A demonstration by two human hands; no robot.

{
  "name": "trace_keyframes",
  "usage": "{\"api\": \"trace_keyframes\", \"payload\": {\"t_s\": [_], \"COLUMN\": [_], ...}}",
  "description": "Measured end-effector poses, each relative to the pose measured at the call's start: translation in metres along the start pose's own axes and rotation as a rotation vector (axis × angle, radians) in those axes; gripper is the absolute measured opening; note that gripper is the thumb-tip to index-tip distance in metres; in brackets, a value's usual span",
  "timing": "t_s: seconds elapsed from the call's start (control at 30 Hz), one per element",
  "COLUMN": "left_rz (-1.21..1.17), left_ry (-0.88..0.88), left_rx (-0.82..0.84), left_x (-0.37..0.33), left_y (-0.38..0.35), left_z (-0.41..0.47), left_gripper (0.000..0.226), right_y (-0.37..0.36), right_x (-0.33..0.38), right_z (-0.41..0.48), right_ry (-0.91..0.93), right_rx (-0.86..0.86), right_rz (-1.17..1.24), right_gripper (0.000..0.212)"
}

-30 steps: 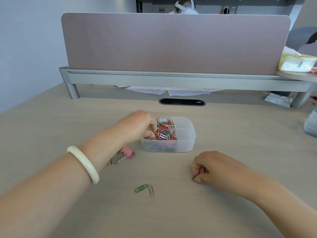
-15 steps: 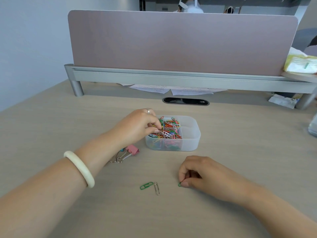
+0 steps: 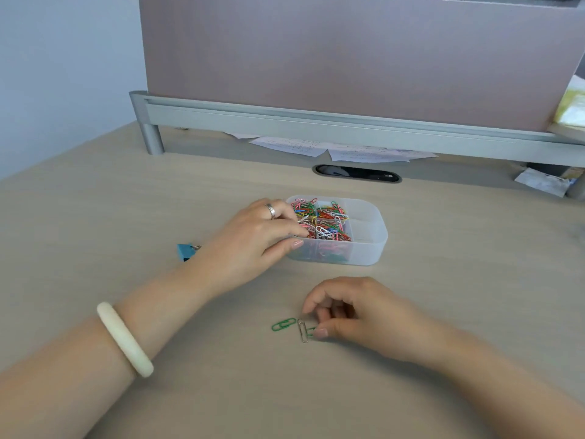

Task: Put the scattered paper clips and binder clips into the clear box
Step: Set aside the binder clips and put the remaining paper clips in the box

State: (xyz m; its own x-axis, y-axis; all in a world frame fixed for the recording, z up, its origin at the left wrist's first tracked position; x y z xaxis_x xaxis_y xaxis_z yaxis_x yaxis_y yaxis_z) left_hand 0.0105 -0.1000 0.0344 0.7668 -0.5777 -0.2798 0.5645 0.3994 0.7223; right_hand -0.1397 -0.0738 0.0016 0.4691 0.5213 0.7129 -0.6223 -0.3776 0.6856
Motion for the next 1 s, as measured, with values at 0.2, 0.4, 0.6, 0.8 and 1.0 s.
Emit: {"api": "trace_keyframes", "payload": {"t_s": [0.2, 0.4, 0.6, 0.8, 1.0], "left_rz": [-0.061, -0.068, -0.022, -0.038, -0.045], "left_ry": [0.145, 0.204, 0.144, 0.187, 0.22], "left_rx": [0.093, 0.168, 0.171, 0.222, 0.237], "left_x": [0.006, -0.003, -0.016, -0.018, -0.014], "left_y": [0.01, -0.002, -0.004, -0.006, -0.01], "left_z": [-0.047, -0.067, -0.066, -0.065, -0.069], "left_gripper": [0.022, 0.042, 0.022, 0.009, 0.015], "right_y": [-0.011, -0.008, -0.001, 0.004, 0.009], "right_x": [0.003, -0.001, -0.005, -0.009, -0.005], "right_z": [0.016, 0.009, 0.005, 0.002, -0.006], "right_ry": [0.076, 0.085, 0.062, 0.016, -0.008], "right_rx": [0.053, 0.027, 0.005, 0.052, 0.153], "right_rz": [-0.044, -0.042, -0.071, -0.115, -0.217], "right_gripper": [0.017, 0.013, 0.01, 0.01, 0.01]}}
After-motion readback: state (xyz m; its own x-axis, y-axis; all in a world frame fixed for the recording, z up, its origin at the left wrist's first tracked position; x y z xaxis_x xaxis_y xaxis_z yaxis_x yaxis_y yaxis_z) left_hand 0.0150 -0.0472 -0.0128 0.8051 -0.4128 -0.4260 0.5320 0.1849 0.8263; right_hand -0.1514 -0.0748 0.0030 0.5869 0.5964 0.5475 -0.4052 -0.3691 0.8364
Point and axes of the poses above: each hand's wrist, its own z-axis towards the middle knuckle, its own y-axis out of the back of the hand, x = y × z, the point moved 5 cm from there along z, towards the middle knuckle, and after that the axes turned 13 degrees about -x, right-handed, at the moved point
